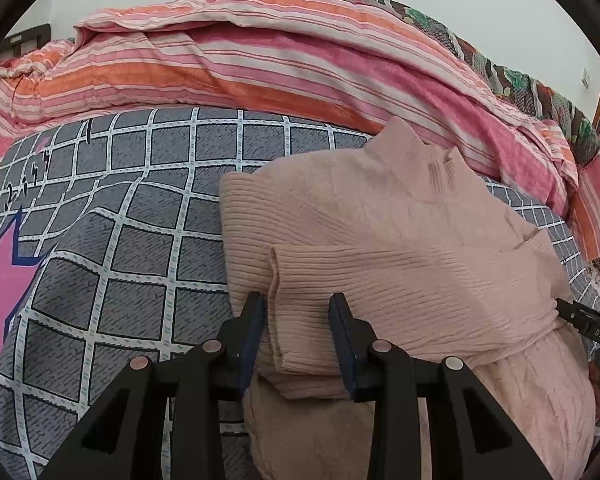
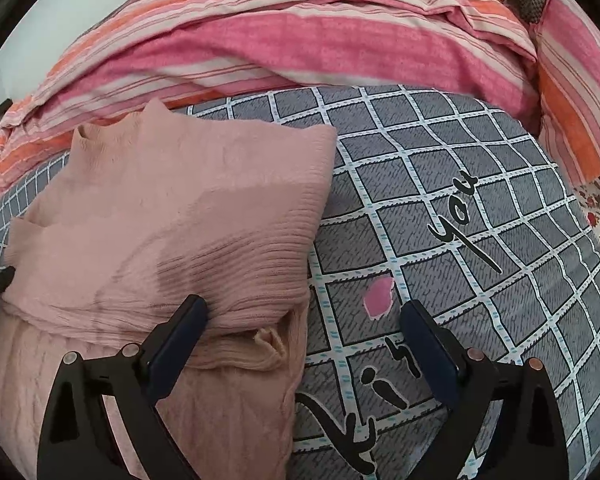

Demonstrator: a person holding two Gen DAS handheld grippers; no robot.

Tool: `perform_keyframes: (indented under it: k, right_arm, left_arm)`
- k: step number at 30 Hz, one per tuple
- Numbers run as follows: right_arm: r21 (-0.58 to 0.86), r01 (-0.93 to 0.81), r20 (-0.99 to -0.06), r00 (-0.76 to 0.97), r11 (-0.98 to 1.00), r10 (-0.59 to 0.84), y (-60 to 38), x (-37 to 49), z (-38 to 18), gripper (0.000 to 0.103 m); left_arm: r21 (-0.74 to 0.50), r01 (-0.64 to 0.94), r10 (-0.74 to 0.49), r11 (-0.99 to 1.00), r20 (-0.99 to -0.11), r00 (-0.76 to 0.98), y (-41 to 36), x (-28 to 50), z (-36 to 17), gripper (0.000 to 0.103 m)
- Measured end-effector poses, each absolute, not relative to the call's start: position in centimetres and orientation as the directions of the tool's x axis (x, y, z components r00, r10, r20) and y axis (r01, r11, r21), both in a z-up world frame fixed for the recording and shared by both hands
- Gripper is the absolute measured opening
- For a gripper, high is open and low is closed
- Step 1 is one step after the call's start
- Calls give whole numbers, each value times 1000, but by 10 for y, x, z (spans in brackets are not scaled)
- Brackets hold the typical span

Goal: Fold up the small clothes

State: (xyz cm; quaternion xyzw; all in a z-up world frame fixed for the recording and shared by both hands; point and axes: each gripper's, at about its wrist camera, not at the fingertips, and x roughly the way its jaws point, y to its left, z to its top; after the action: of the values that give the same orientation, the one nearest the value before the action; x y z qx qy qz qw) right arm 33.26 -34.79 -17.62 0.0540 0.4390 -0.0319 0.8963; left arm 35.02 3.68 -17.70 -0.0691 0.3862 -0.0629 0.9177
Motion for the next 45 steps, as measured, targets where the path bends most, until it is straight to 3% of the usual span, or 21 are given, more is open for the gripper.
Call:
perform_keyframes:
  k: [10,11,13,14,19,24,29,35,39,43,45]
  right_arm:
    - [41,105,-785,619,994,-33,-344,334,-175,97]
    - [39,106,-783,621,994,-35,-344,333,-175,97]
    - [43,104,-780,624,994,-31,-344,331,-174,97]
    - [51,106,-779,627,993,-27,-345,330,-174,97]
    - [41,117,-758,650,992,-45,-345,309,-165,97]
    - [33,75,-755,655,997,-24,-339,256,-155,88]
    - [83,32,-699,714,996,35,-342,197,-133,84]
    - [204,-1,-716,682,979,150,-341,171,-142,63]
    - [242,-9,-738,647,970,191,-339,157,-160,61]
    - [248,-67,-741,629,966,234,-328,131,-167,61]
    - [245,-92,-738,627,965,248,-322,117,-170,59]
  left_arm:
    - [-164,65,-162,984,-698,697,34,349,-176,36]
    - [-171,70,-170,983,-692,701,35,348,-175,42]
    - [-169,62,-163,984,-686,709,36,346,-174,63]
    - [-176,62,-167,983,-684,710,38,345,-174,64]
    - [-199,32,-163,979,-684,712,46,340,-174,64]
    - [-262,21,-199,965,-676,710,60,326,-169,63]
    - [-359,151,-368,921,-674,640,62,281,-165,63]
    - [-472,226,-506,852,-630,589,55,218,-179,61]
    - [-552,259,-593,792,-599,538,50,187,-182,55]
    - [-539,284,-600,793,-607,521,41,156,-188,50]
    - [-561,275,-612,781,-599,517,43,145,-191,42]
